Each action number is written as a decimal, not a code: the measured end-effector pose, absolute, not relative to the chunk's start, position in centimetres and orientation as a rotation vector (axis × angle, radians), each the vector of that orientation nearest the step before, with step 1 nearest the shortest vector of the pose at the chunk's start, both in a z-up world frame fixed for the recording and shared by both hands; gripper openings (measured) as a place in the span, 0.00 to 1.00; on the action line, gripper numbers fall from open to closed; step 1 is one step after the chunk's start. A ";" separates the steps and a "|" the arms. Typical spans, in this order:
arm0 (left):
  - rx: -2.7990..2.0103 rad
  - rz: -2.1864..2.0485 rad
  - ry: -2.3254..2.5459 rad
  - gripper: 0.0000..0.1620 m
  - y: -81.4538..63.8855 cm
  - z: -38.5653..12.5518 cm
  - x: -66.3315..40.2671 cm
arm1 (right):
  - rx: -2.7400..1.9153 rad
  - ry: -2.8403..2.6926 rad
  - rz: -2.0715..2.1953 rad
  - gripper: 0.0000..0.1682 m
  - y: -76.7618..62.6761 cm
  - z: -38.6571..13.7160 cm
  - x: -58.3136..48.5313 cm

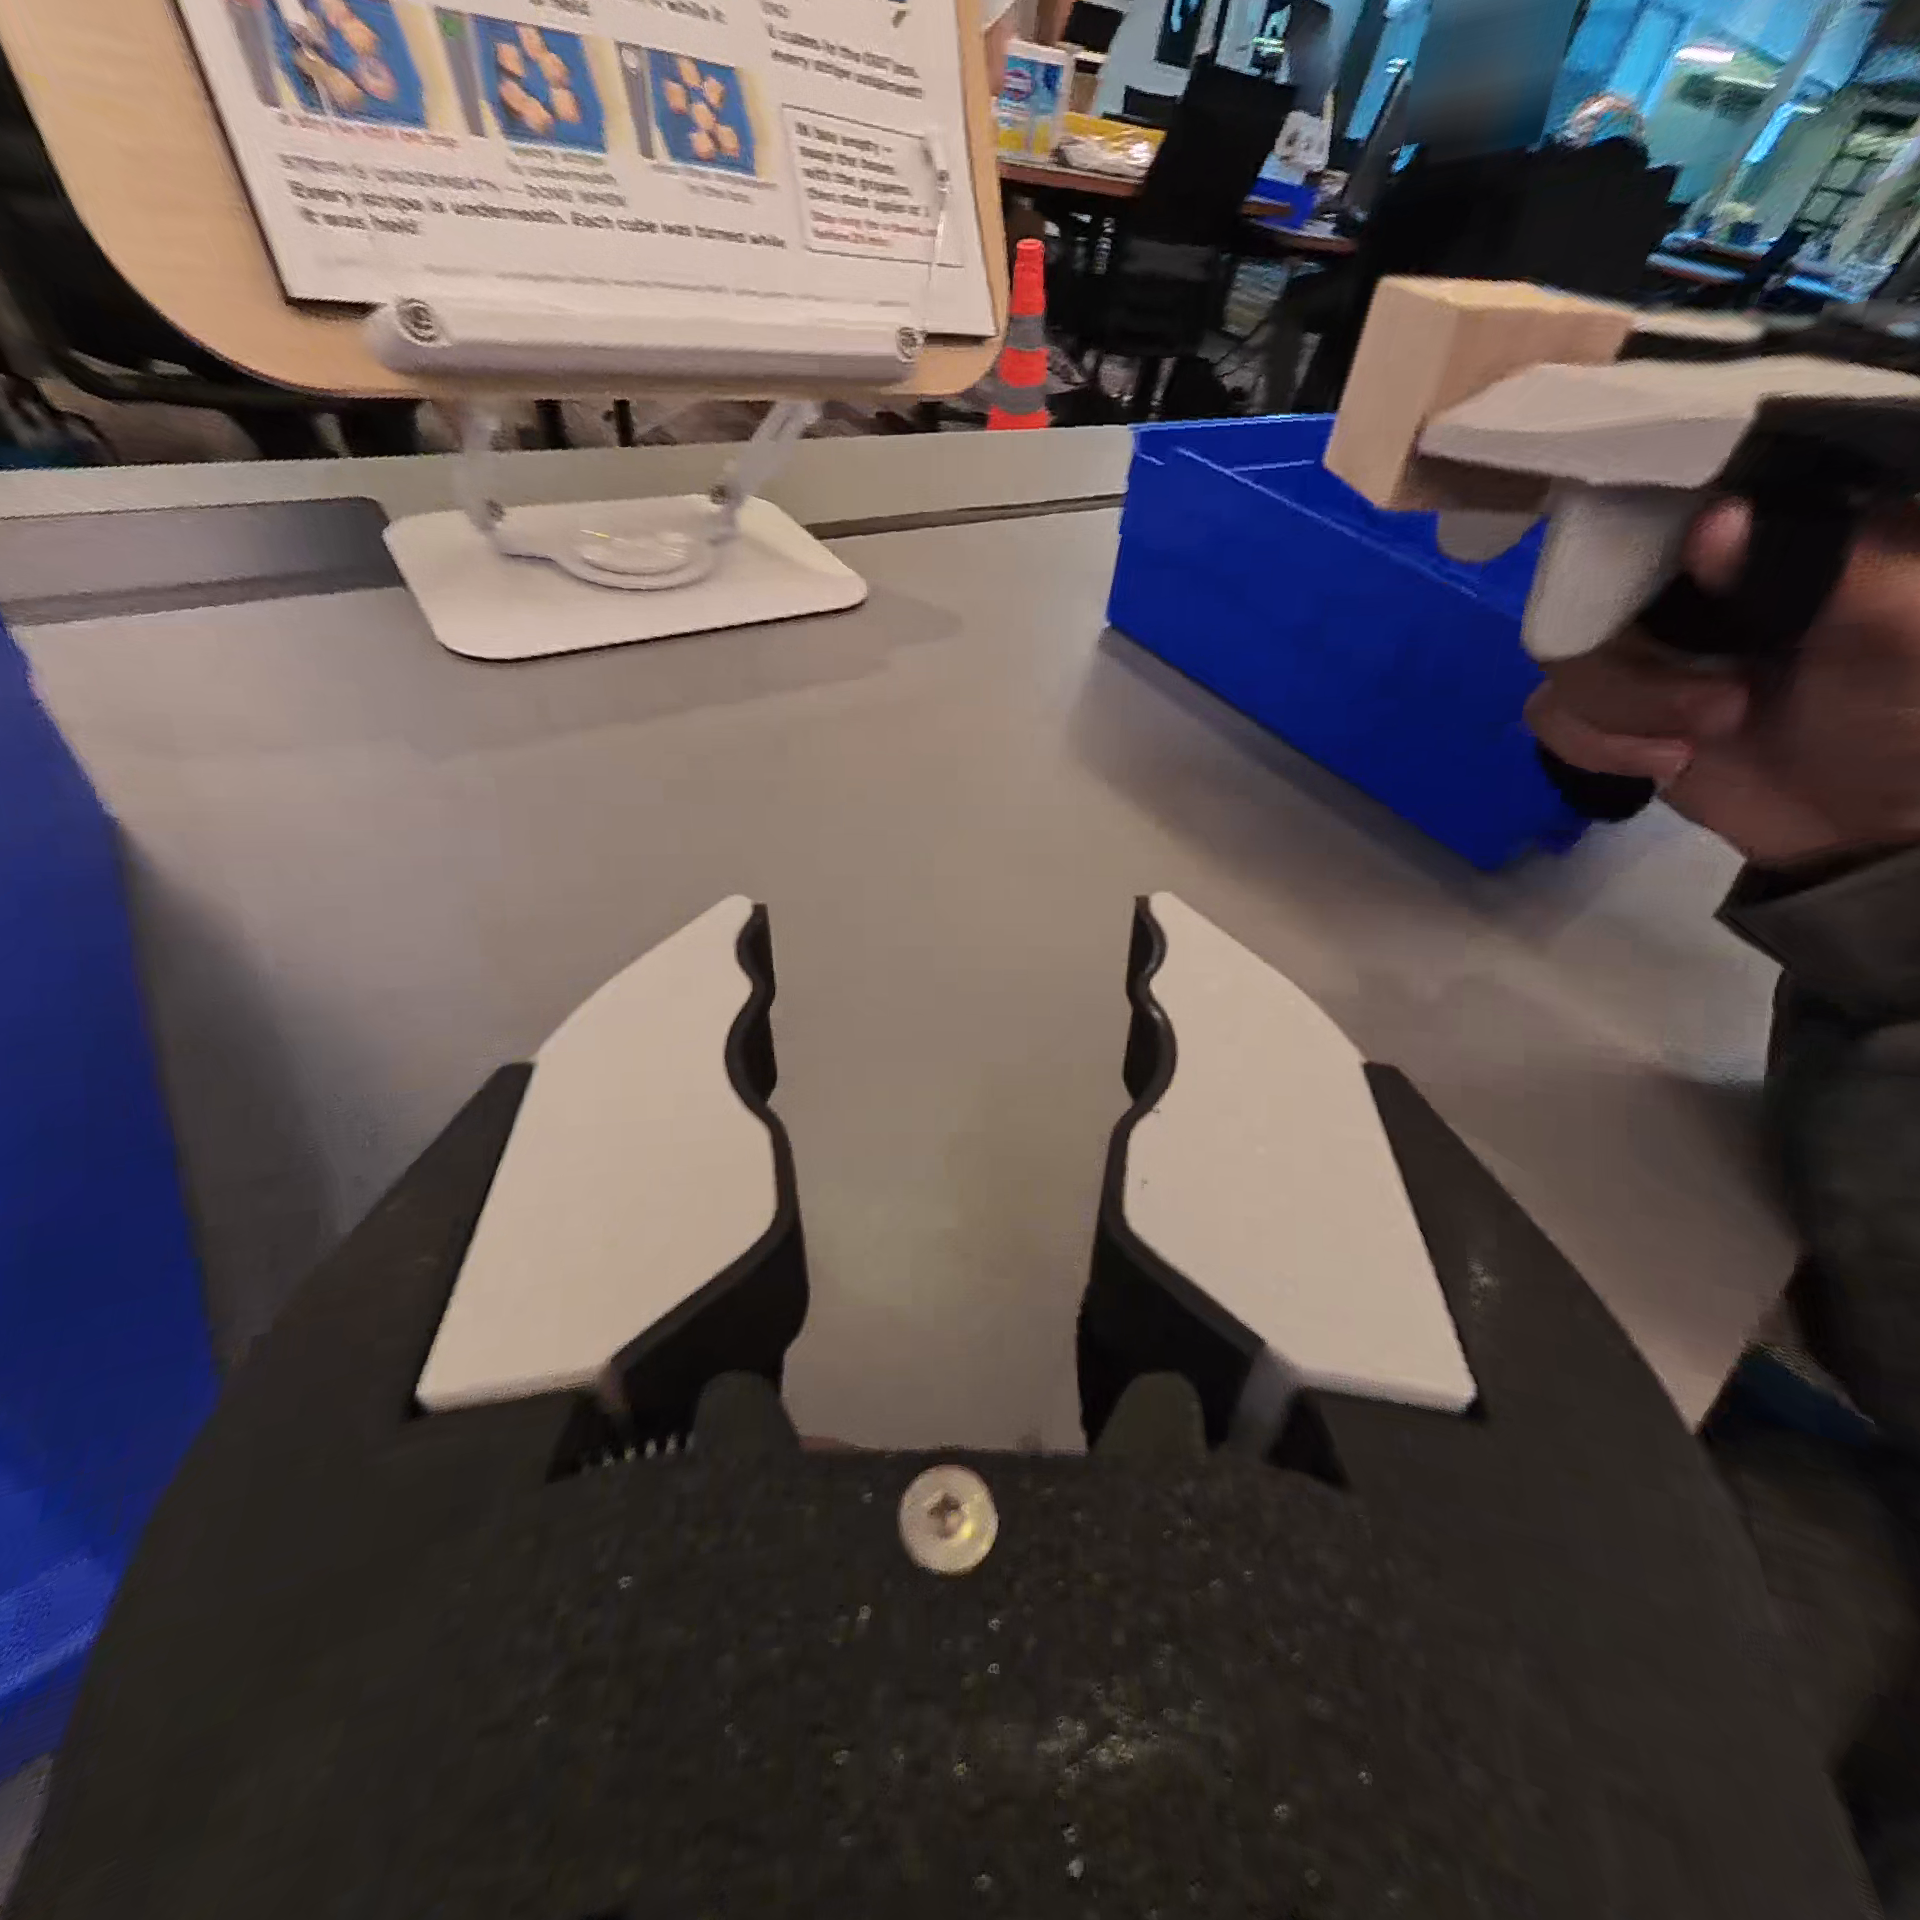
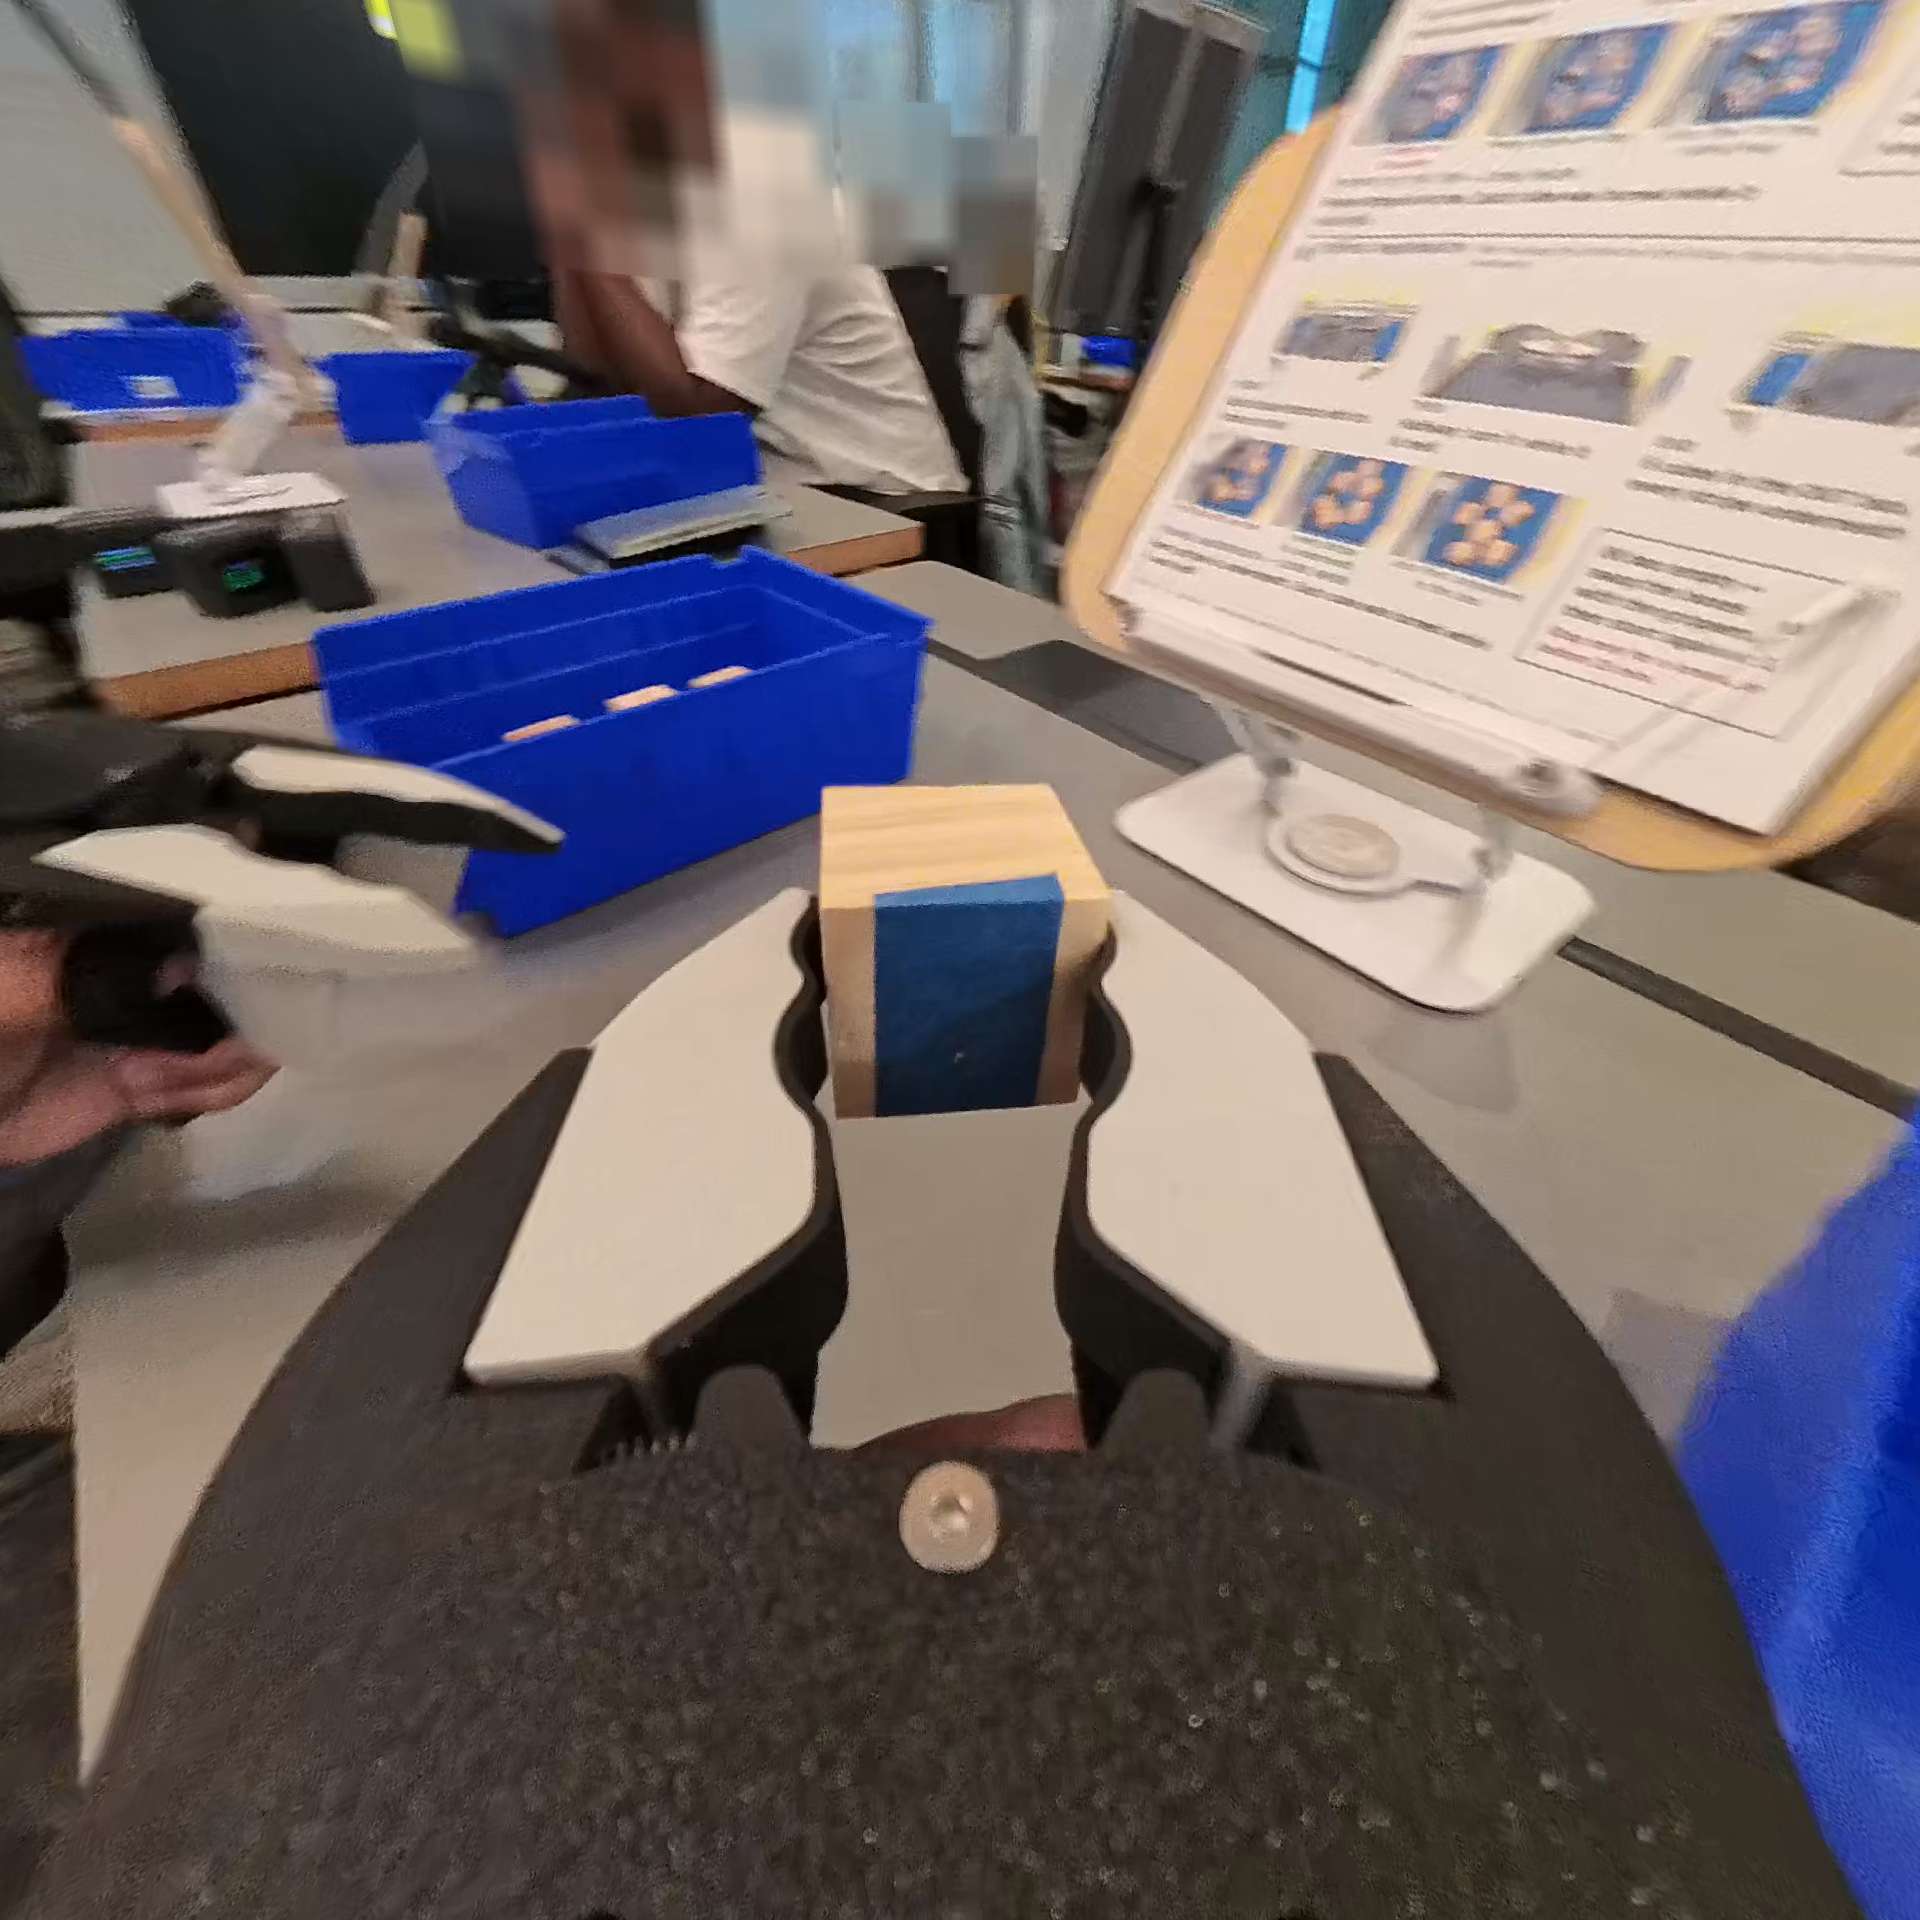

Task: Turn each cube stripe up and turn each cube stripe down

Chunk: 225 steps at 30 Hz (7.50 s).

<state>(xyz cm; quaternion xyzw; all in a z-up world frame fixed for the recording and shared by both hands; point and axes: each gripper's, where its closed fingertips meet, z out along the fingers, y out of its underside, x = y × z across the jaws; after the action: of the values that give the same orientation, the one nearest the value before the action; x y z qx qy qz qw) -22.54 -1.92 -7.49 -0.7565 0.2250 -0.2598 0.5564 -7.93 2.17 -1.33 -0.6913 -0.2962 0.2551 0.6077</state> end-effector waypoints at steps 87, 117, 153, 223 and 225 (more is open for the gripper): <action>-2.588 -0.056 0.109 0.42 7.1 -11.9 -47.9 | -1.706 -0.627 0.617 0.27 -2.3 -10.4 -9.4; -2.253 -0.583 0.405 0.27 3.8 -4.9 -32.5 | -1.672 -0.638 0.591 0.25 -1.9 -9.8 -8.3; -2.015 -2.384 0.198 0.27 -3.5 -5.5 -11.4 | -1.308 -1.014 0.751 0.26 -2.9 -6.2 -13.4; -1.952 -0.582 0.782 0.43 -3.8 -12.2 -20.7 | -2.372 -0.113 -0.132 0.38 9.8 -4.7 19.5; -1.947 -0.579 0.768 0.43 -3.5 -12.0 -21.0 | -2.079 -0.268 0.040 0.38 8.6 0.3 13.6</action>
<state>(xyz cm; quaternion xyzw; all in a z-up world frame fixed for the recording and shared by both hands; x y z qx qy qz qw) -20.97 -3.50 -12.04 -0.7932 0.3130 -0.2358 0.4661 13.59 8.56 0.35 -0.8593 -0.1106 0.0167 0.4991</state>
